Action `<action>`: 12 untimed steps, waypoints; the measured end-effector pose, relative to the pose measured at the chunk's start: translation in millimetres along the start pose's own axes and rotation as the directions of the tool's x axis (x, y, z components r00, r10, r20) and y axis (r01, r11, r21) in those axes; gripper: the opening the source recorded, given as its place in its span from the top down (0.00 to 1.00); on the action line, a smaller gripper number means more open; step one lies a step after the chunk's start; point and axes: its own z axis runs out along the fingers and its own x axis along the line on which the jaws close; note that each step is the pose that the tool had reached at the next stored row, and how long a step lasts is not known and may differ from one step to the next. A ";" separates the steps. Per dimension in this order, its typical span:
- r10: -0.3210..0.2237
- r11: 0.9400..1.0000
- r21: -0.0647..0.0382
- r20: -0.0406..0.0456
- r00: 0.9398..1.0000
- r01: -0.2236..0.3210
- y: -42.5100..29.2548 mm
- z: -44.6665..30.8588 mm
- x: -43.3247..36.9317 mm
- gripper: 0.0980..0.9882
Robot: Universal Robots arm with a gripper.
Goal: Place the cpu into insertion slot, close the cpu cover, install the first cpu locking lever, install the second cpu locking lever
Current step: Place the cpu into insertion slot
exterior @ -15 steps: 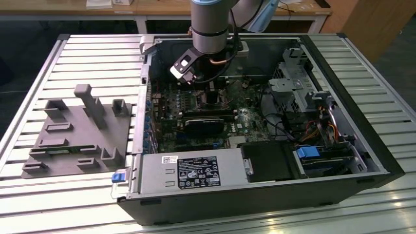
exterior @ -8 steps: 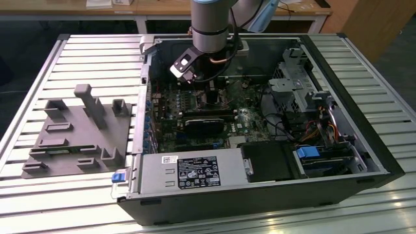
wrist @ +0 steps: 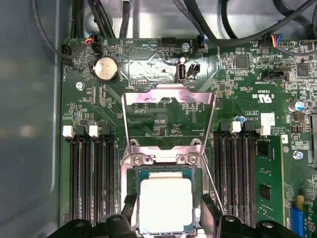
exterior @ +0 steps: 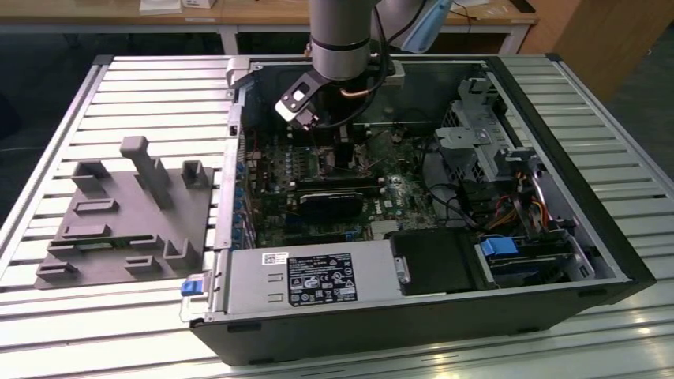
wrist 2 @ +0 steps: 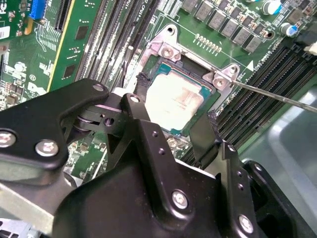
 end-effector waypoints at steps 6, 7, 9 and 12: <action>0.000 1.000 0.000 -0.002 1.000 0.000 0.0 0.0 0.0 0.57; 0.000 1.000 0.000 -0.002 1.000 0.000 0.0 0.0 0.0 0.64; 0.000 1.000 0.000 -0.003 1.000 0.000 0.0 0.0 0.0 0.70; 0.000 1.000 0.000 -0.004 1.000 0.000 0.0 0.0 0.0 0.84</action>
